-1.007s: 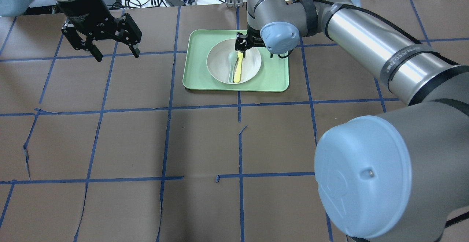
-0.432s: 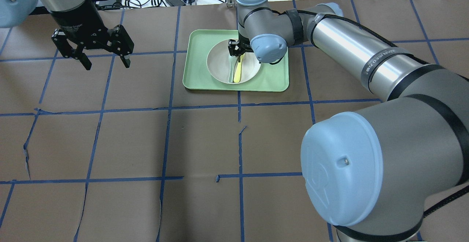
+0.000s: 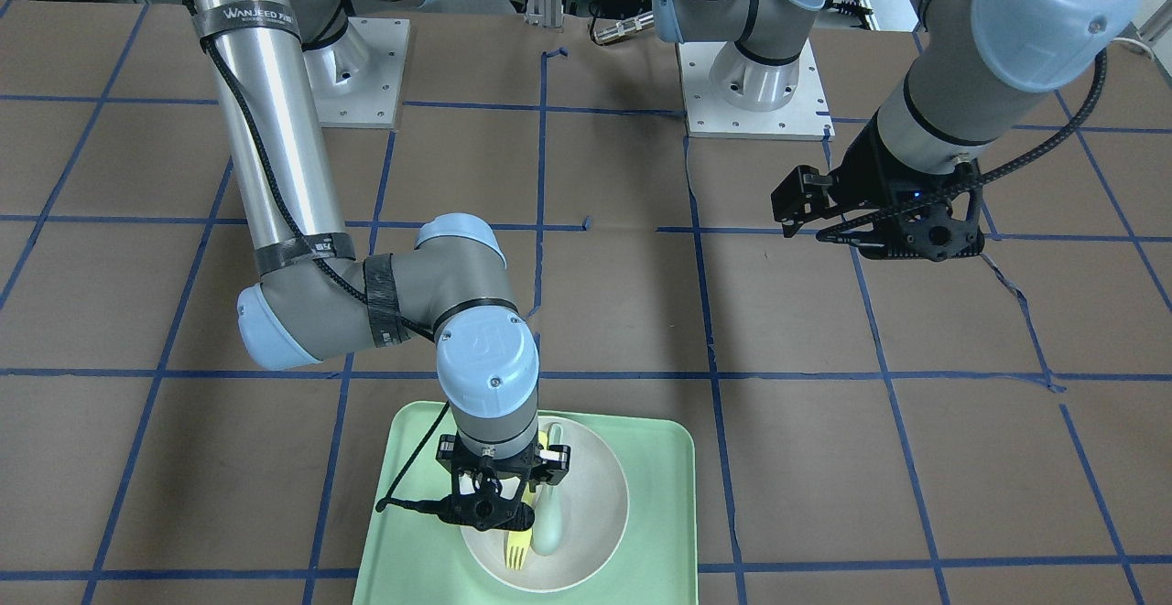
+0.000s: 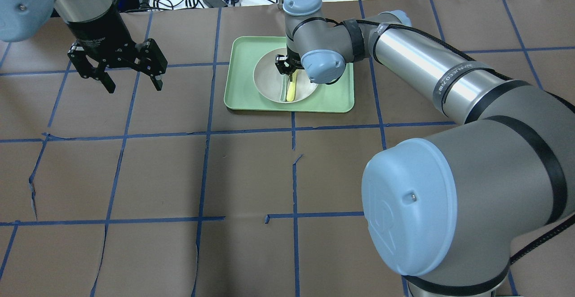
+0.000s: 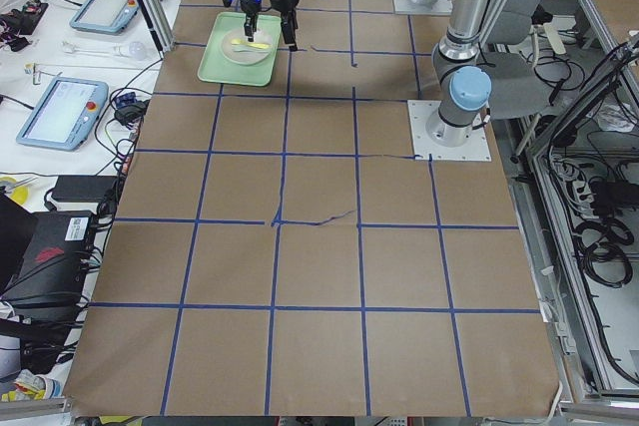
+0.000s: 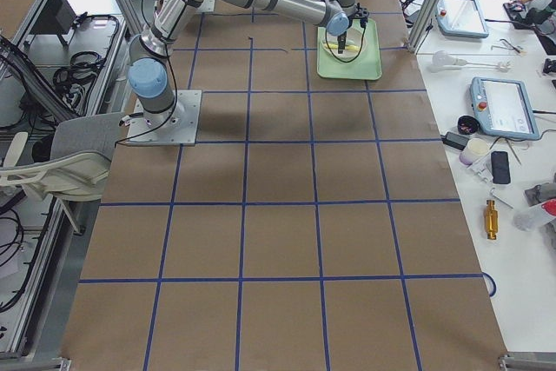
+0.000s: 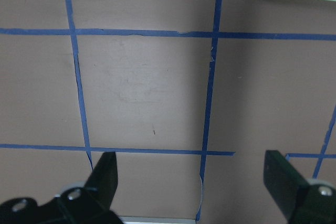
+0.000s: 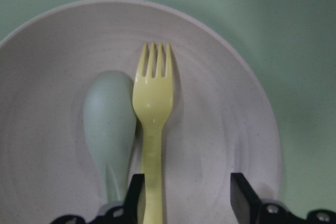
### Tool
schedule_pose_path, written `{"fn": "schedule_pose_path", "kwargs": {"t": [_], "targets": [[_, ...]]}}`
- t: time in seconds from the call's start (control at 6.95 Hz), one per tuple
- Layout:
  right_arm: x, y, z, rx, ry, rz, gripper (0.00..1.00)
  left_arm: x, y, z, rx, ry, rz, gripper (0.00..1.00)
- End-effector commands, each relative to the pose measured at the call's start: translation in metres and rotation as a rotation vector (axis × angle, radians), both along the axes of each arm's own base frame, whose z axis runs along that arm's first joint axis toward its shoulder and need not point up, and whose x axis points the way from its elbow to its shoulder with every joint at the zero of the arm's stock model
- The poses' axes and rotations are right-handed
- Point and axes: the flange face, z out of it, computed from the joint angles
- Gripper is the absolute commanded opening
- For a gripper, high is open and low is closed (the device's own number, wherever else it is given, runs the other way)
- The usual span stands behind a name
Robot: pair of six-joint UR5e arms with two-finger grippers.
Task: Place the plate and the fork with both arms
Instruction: 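Lower the right gripper onto the yellow fork and close on it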
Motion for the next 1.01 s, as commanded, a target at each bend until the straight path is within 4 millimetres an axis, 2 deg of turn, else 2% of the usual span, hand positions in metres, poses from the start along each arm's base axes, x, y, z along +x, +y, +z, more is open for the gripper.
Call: {"fn": "schedule_pose_path", "kwargs": {"t": [0.0, 0.29, 0.86], "targets": [[0.0033, 0.0025, -0.0034, -0.001, 0.017, -0.008, 0.63, -0.0019, 0.0054, -0.0076, 0.01, 0.002, -0.002, 1.0], [0.0041, 0.0029, -0.0046, 0.0, 0.02, -0.005, 0.63, -0.0087, 0.0108, -0.0109, 0.025, 0.011, -0.012, 1.0], [0.0065, 0.0035, -0.0085, 0.005, 0.02, -0.002, 0.63, -0.0034, 0.0084, -0.0125, 0.02, 0.008, -0.006, 1.0]]}}
